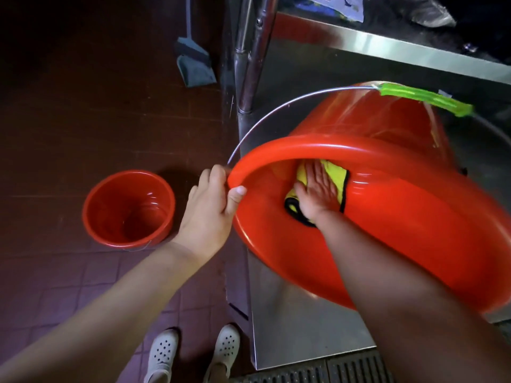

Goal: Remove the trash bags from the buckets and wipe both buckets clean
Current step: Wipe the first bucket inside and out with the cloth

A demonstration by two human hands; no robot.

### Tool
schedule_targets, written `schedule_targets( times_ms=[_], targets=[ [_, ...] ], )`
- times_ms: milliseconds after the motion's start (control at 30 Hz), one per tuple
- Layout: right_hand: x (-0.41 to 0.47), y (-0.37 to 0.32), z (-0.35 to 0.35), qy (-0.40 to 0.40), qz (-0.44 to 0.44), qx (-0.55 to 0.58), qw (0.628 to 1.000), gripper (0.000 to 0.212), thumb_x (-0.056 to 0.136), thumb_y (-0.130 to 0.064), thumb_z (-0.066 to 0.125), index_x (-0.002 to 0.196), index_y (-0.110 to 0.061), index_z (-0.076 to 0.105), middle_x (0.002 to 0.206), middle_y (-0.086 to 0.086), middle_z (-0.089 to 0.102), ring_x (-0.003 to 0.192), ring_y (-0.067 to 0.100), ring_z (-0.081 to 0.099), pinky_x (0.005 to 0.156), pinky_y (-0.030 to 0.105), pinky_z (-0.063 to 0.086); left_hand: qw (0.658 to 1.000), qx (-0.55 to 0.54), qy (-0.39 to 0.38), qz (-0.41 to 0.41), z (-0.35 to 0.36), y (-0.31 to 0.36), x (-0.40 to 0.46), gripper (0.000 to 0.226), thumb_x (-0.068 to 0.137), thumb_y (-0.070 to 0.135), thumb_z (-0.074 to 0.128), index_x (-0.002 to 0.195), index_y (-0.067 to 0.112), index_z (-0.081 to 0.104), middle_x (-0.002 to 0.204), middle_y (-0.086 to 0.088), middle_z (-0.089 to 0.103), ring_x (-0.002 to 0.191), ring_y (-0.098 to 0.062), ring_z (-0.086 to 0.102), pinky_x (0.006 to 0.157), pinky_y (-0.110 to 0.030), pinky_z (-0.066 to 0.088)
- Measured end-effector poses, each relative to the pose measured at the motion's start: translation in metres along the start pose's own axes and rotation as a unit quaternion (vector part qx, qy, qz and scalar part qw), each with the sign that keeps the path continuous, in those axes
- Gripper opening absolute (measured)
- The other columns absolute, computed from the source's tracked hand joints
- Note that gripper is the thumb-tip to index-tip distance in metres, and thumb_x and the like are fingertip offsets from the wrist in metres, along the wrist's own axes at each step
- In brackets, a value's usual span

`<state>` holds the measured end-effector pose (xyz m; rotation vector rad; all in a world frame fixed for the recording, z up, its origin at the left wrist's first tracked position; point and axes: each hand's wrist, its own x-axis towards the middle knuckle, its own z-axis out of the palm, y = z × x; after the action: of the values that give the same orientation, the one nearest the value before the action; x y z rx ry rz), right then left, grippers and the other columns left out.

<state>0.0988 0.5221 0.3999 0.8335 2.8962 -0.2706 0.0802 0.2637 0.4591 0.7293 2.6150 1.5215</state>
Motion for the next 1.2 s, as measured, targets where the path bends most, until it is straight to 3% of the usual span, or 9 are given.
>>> schedule_targets(
  times_ms=[133, 267, 367, 433, 600, 733, 900, 1033, 1200],
  targets=[
    [0.014, 0.006, 0.005, 0.011, -0.011, -0.029, 0.999, 0.064, 0.095, -0.051, 0.030, 0.151, -0.026, 0.009, 0.160, -0.002, 0.002, 0.146, 0.014, 0.002, 0.116, 0.034, 0.001, 0.992, -0.121, -0.010, -0.037, 0.009, -0.011, -0.006, 0.033, 0.091, 0.040, 0.047, 0.115, 0.028, 0.028, 0.112, -0.004, 0.046, 0.100, -0.021, 0.055, 0.086, -0.042, 0.050],
    [0.012, 0.001, 0.003, -0.027, -0.007, -0.039, 0.999, 0.064, 0.096, -0.048, 0.026, 0.151, -0.030, -0.001, 0.160, -0.003, -0.007, 0.146, 0.012, -0.006, 0.118, 0.034, -0.003, 0.980, -0.179, -0.048, -0.077, 0.028, -0.029, -0.031, 0.037, 0.095, 0.021, 0.046, 0.124, 0.010, 0.025, 0.107, 0.008, 0.054, 0.103, -0.014, 0.059, 0.092, -0.033, 0.049],
    [-0.014, -0.018, 0.005, -0.015, -0.009, -0.024, 1.000, 0.067, 0.096, -0.046, 0.034, 0.151, -0.029, 0.000, 0.160, 0.000, -0.004, 0.146, 0.015, -0.003, 0.118, 0.035, 0.000, 0.958, -0.221, -0.081, -0.166, 0.039, -0.032, -0.045, 0.046, 0.090, 0.049, 0.038, 0.122, 0.017, 0.038, 0.106, -0.001, 0.061, 0.103, -0.020, 0.062, 0.093, -0.041, 0.051],
    [-0.052, -0.038, 0.015, 0.005, -0.044, -0.007, 0.999, 0.072, 0.093, -0.046, 0.039, 0.151, -0.027, 0.001, 0.160, 0.004, -0.001, 0.147, 0.017, 0.000, 0.117, 0.035, 0.002, 0.944, -0.264, -0.063, -0.188, 0.044, -0.031, -0.046, 0.051, 0.088, 0.054, 0.038, 0.123, 0.016, 0.040, 0.103, -0.001, 0.061, 0.097, -0.008, 0.063, 0.086, -0.031, 0.054],
    [-0.146, -0.072, 0.032, 0.045, -0.125, 0.062, 0.989, 0.077, 0.079, -0.043, 0.035, 0.149, -0.023, 0.008, 0.157, 0.008, 0.014, 0.146, 0.022, 0.013, 0.118, 0.037, 0.013, 0.967, -0.191, -0.040, -0.164, 0.046, -0.030, -0.046, 0.036, 0.095, 0.032, 0.041, 0.126, 0.013, 0.041, 0.109, -0.002, 0.056, 0.102, -0.020, 0.056, 0.086, -0.031, 0.045],
    [-0.132, -0.059, 0.023, 0.035, -0.145, 0.052, 0.987, 0.076, 0.077, -0.046, 0.028, 0.147, -0.027, 0.003, 0.158, 0.004, 0.009, 0.146, 0.017, 0.011, 0.117, 0.033, 0.013, 0.967, -0.214, -0.046, -0.127, 0.040, -0.020, -0.040, 0.042, 0.091, 0.035, 0.038, 0.121, 0.007, 0.041, 0.106, -0.005, 0.056, 0.093, -0.007, 0.051, 0.085, -0.028, 0.041],
    [-0.068, -0.026, 0.017, 0.027, -0.078, 0.000, 0.997, 0.072, 0.090, -0.043, 0.041, 0.151, -0.023, 0.009, 0.159, 0.003, 0.005, 0.146, 0.015, 0.013, 0.114, 0.032, 0.016, 0.979, -0.185, -0.071, -0.056, 0.020, -0.014, -0.027, 0.024, 0.095, 0.038, 0.038, 0.103, 0.017, 0.044, 0.079, 0.007, 0.051, 0.068, 0.001, 0.045, 0.070, -0.025, 0.042],
    [-0.015, 0.010, 0.004, -0.002, -0.024, 0.001, 1.000, 0.070, 0.094, -0.040, 0.044, 0.151, -0.027, 0.006, 0.160, -0.002, -0.001, 0.146, 0.014, 0.008, 0.114, 0.032, 0.010, 0.981, -0.139, -0.133, -0.002, -0.008, -0.009, 0.005, 0.009, 0.094, 0.043, 0.041, 0.095, 0.034, 0.043, 0.075, 0.013, 0.050, 0.071, 0.003, 0.049, 0.070, -0.020, 0.042],
    [0.006, 0.025, 0.005, -0.008, -0.014, -0.007, 1.000, 0.068, 0.094, -0.046, 0.034, 0.150, -0.034, -0.003, 0.159, -0.008, -0.007, 0.146, 0.009, 0.000, 0.115, 0.034, 0.004, 0.976, -0.172, -0.129, -0.035, -0.010, -0.011, 0.018, 0.025, 0.095, 0.035, 0.047, 0.107, 0.013, 0.051, 0.090, 0.003, 0.057, 0.083, -0.006, 0.055, 0.080, -0.021, 0.045]
  ],
)
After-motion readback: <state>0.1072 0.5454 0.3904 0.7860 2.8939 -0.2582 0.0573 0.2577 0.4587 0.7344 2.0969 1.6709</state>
